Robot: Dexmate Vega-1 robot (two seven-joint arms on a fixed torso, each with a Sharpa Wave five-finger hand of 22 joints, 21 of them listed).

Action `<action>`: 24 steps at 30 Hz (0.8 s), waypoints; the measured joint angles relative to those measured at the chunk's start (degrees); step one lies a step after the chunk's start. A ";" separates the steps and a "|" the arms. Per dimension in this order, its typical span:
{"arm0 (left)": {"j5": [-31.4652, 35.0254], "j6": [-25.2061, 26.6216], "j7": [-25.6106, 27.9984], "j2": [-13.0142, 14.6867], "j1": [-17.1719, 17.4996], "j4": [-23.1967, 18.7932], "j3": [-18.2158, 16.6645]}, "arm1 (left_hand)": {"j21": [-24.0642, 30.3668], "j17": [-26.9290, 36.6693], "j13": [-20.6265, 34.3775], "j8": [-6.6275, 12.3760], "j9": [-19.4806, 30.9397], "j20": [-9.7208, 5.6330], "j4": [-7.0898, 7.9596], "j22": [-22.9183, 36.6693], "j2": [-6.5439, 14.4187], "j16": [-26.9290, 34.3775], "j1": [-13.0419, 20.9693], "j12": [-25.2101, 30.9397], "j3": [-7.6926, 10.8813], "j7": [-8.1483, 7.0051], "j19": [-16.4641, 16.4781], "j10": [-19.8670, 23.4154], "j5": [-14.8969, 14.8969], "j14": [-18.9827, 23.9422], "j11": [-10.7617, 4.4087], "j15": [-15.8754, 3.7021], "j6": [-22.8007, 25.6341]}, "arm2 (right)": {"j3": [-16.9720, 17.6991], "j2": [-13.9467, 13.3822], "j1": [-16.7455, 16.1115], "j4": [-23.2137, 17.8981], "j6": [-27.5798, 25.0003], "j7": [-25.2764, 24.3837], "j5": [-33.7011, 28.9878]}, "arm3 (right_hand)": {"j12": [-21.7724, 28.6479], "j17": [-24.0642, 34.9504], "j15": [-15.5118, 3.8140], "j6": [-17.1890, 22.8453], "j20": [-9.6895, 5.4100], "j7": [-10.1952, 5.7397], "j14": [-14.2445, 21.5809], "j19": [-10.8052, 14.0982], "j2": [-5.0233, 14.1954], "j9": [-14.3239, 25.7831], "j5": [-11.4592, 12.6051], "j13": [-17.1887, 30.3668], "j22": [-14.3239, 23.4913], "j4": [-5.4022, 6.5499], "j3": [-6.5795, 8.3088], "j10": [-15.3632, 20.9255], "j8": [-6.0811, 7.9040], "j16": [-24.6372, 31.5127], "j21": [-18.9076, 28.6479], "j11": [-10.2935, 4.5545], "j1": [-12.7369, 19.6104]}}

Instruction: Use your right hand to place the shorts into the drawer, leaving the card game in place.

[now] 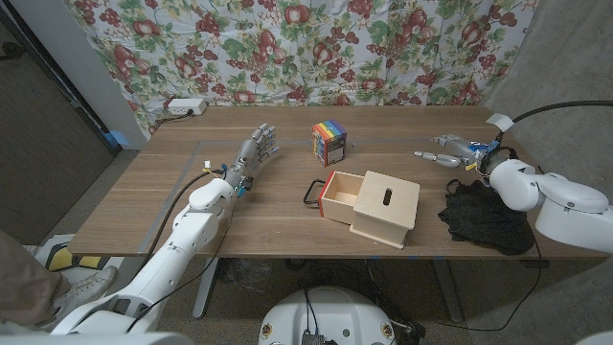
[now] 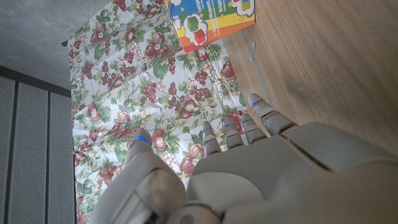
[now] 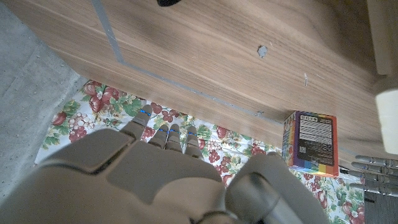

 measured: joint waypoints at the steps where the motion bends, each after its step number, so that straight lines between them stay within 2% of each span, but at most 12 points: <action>1: 0.01 0.00 -0.05 0.00 -0.03 0.04 0.00 | 0.00 0.00 0.00 0.00 0.00 0.00 0.00 0.00 0.00 0.00 0.00 0.00 0.00 0.00 0.00 0.00 0.00 0.00 0.00 0.00 0.00 | 0.30 -0.25 -0.38 -0.11 0.00 -0.18 0.16 | 0.00 0.00 0.00 0.00 0.00 0.00 0.00 0.00 -0.01 0.00 0.00 0.00 0.00 0.00 0.00 0.00 0.00 0.00 0.00 0.00 -0.01; 6: 0.03 0.00 -0.16 0.00 -0.13 0.14 0.02 | 0.00 0.00 0.00 0.00 0.00 0.00 0.00 0.00 0.00 0.00 0.00 0.00 0.00 0.00 0.00 -0.02 0.00 0.00 -0.02 0.00 0.00 | 1.28 -0.99 -1.70 -0.37 -0.02 -1.23 0.83 | 0.00 0.00 0.00 0.01 -0.21 -0.01 0.00 0.39 -0.48 0.00 0.45 0.00 0.00 0.00 -0.48 0.11 0.00 0.00 0.00 0.11 -0.59; 13: 0.21 0.00 0.10 0.01 -0.12 -0.14 0.02 | 0.00 0.00 0.00 0.00 0.00 -0.98 0.00 0.00 0.00 -0.35 0.00 0.00 0.00 0.00 -0.98 -0.22 -0.22 -1.75 0.20 0.31 0.00 | 2.50 -1.63 -3.59 -0.41 0.07 -2.69 1.72 | 0.00 0.00 -0.01 0.31 -0.30 -0.31 0.62 1.15 -0.60 0.00 0.45 0.00 0.00 0.16 -0.64 0.60 0.00 0.39 0.00 -0.01 -1.05; 24: 0.46 -0.33 0.82 0.10 0.27 -0.92 0.02 | -0.29 0.00 0.00 0.00 0.00 -1.02 0.00 0.00 0.00 -0.35 -0.01 0.00 0.00 0.00 -1.63 -0.21 -0.21 -2.05 0.20 0.00 0.00 | 5.27 -2.90 -7.67 -0.14 0.70 -5.39 3.44 | 0.44 -0.01 -0.51 0.31 -0.51 -0.31 1.54 1.54 -1.52 0.00 0.84 0.00 0.00 0.40 -1.34 0.91 0.00 0.48 0.00 -0.32 -1.99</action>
